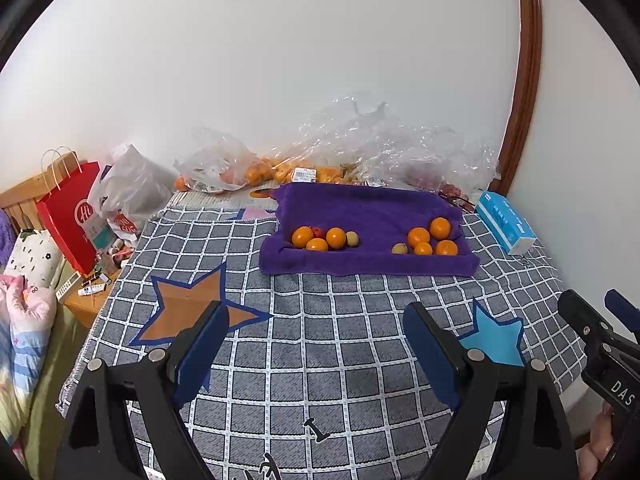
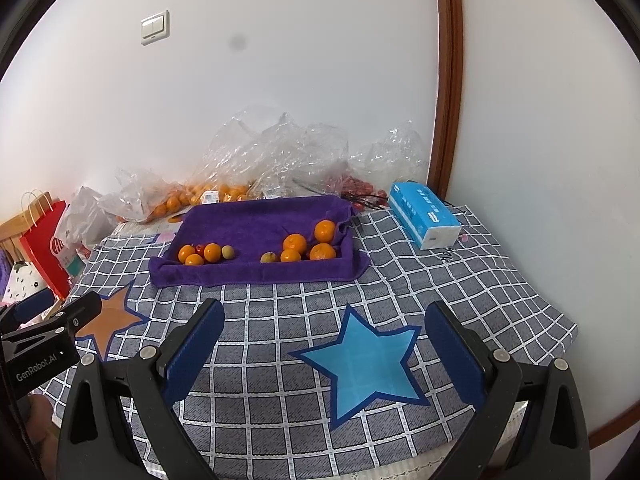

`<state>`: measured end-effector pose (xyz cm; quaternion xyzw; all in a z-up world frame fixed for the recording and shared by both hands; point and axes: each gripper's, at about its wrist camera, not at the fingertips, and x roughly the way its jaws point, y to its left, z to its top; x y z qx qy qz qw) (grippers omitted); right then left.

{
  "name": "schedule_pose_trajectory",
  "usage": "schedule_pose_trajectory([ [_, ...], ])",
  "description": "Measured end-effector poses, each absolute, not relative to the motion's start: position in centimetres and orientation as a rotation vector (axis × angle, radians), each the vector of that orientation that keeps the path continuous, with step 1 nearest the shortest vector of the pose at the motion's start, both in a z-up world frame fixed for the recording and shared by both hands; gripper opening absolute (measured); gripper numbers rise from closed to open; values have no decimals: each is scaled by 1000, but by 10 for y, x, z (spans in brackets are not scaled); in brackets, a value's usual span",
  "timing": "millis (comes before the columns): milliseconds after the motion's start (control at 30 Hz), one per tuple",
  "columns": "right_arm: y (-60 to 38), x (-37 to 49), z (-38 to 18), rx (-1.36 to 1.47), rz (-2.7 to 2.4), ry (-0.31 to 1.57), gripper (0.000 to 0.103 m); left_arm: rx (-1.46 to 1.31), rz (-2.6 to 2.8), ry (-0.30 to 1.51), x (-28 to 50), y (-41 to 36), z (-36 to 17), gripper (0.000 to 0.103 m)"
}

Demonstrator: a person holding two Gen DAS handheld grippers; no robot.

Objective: Organize fruits

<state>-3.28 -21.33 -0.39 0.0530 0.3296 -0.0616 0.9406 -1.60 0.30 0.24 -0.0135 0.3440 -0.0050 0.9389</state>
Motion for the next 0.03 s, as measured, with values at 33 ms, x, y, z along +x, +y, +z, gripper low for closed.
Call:
schedule_pose_trajectory([
  [33,-213,-33,-4,107,-126,672,99,-18,-11,698,-17,2,3,89],
])
